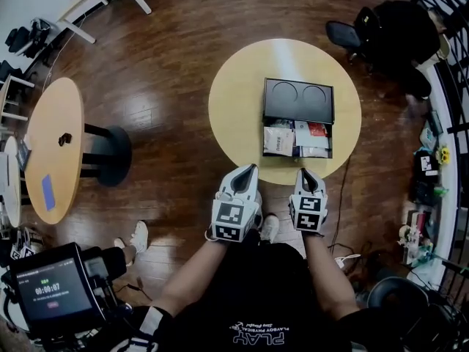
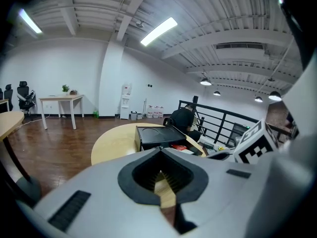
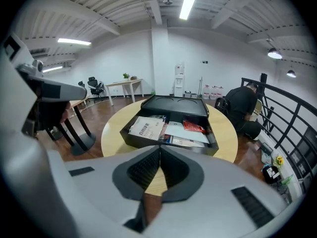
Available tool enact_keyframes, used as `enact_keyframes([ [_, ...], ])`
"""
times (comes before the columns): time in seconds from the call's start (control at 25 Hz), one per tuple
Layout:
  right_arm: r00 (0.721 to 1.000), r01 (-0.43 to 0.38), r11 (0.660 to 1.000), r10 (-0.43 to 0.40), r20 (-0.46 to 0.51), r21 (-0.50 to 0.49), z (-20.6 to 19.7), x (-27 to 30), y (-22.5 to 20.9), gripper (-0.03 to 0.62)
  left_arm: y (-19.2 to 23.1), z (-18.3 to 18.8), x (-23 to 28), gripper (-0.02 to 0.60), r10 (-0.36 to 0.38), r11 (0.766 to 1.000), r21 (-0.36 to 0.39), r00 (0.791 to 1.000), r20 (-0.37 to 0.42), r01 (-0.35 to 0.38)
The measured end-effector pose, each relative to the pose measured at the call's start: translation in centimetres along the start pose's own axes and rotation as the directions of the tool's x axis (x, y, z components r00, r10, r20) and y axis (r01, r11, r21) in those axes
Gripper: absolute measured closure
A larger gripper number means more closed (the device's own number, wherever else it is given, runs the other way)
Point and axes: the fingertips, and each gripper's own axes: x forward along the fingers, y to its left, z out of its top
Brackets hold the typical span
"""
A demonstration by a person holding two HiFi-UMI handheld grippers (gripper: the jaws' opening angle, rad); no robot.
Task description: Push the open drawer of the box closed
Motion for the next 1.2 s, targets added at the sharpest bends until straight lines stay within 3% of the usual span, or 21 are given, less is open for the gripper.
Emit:
enact_keyframes([
  [0.2,0.998,-0.003,1.0,0.003,-0.07,0.003,-1.3,2.5,0.2,0.588,1.3,-0.9,0.7,0.584,0.005,1.0,0.03,1.0,-0.029,-0.004],
  [0.36,0.992,0.015,1.0,-0.015,-0.129,0.001,-2.1,4.3,0.0,0.545,2.1,-1.4,1.4,0.584,0.006,1.0,0.017,0.999,-0.043,-0.005],
  [0.84,0.983,0.011,1.0,-0.008,-0.182,0.015,-3.3,7.0,-0.3,0.499,3.6,-2.9,1.9,0.584,0.032,0.999,-0.005,0.997,-0.064,-0.033],
  [1.2,0.975,0.085,0.996,-0.078,-0.21,0.026,-3.8,8.4,-0.7,0.5,4.3,-4.1,2.5,0.584,0.02,1.0,-0.012,0.996,-0.092,-0.021],
])
